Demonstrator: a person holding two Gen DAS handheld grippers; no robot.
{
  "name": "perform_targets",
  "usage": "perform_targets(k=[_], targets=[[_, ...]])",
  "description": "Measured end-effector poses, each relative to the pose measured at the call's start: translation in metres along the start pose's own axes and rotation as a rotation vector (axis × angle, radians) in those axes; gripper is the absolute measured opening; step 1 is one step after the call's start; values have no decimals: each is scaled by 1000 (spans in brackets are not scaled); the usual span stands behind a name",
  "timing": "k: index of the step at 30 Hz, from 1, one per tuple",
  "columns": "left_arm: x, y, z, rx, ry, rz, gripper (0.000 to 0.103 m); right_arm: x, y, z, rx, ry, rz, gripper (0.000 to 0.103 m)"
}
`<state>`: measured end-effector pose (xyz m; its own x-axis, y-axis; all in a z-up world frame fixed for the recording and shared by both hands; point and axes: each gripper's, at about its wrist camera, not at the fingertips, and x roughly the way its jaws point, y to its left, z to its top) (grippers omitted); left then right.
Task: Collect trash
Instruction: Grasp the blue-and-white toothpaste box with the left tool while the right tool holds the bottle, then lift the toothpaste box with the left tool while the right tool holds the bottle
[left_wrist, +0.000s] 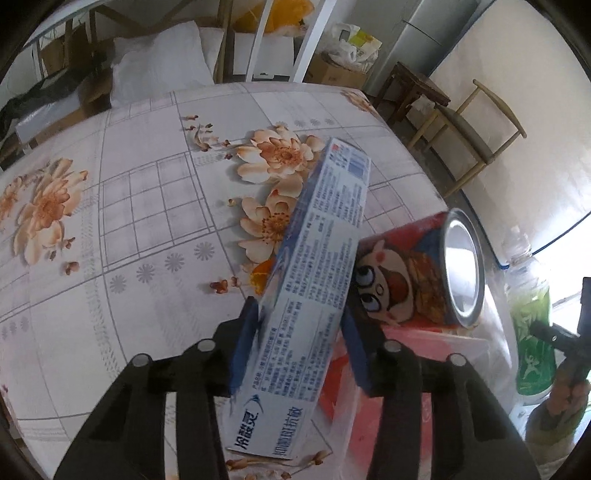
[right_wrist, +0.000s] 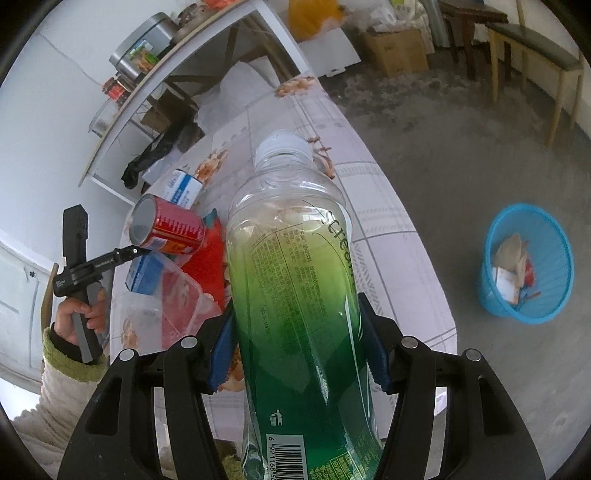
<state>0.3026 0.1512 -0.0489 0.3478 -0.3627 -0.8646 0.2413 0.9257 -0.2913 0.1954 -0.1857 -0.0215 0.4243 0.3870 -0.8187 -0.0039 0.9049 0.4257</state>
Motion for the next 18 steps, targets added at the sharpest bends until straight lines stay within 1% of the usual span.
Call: perform_targets(k=[5,9,11,13,15,17,18], targets=[[-6,14,-6,-31,-25,0,39,1,0,0,1,5,1,56],[-24,27,-32,-78,-37,18,38,5,4,0,-12,24,3,56],[-37,34,-56,-123,-35,59,38,7,5,0,-15,37,-4,56],[-54,35,-84,-144,-49,88,38,9,5,-1,-17,52,-17,56],[-67,35,-112,-176,-48,96,38,10,6,-2,-19,60,-22,56],[-79,31,-143,-228,-41,91,38,11,8,-5,-22,68,-23,56],[-83,30,-153,-249,-39,87,38,12,8,-6,-21,73,-24,57]])
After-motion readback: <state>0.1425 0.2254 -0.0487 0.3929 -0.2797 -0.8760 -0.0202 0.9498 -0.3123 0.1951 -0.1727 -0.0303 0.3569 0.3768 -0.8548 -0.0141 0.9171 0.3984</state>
